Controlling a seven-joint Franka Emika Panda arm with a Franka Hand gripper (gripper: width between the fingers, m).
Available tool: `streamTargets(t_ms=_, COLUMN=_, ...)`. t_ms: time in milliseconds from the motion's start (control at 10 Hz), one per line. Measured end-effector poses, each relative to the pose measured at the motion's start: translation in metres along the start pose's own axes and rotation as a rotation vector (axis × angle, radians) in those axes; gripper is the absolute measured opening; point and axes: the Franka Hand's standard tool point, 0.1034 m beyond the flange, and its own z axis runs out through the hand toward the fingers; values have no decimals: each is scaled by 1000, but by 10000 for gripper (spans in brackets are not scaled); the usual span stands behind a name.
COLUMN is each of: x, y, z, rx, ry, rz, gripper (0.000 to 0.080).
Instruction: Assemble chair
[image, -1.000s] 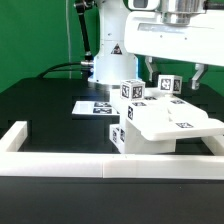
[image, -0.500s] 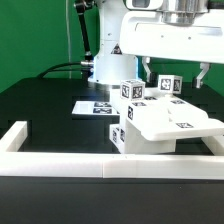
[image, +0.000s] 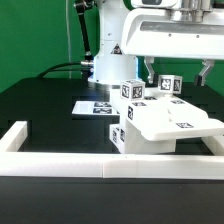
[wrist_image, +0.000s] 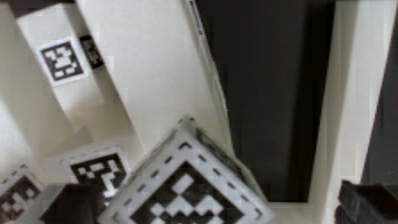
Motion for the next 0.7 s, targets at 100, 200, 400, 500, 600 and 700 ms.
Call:
streamTargets(t_ms=100, x=1, y=3, z=-2, rx=1, ry=2, rz=-28, gripper=649)
streamTargets(t_ms=200, x=1, y=6, z=-2, rx=1, ry=2, rz=-71, gripper=649)
streamTargets(t_ms=400, x=0, y=5, z=-1, rx=1, ry=5, rz=-123, gripper=649)
streamTargets(t_ms=500, x=0, y=6, z=-1, rx=-1, ry=10, rz=-174, gripper=649)
streamTargets(t_ms=600, x=-1, y=7, z=-1, rx=-1, ry=11, rz=-223, gripper=649)
streamTargets(t_ms=700, x=-1, y=8, z=0, rx=-2, ry=13, rz=-259, gripper=649)
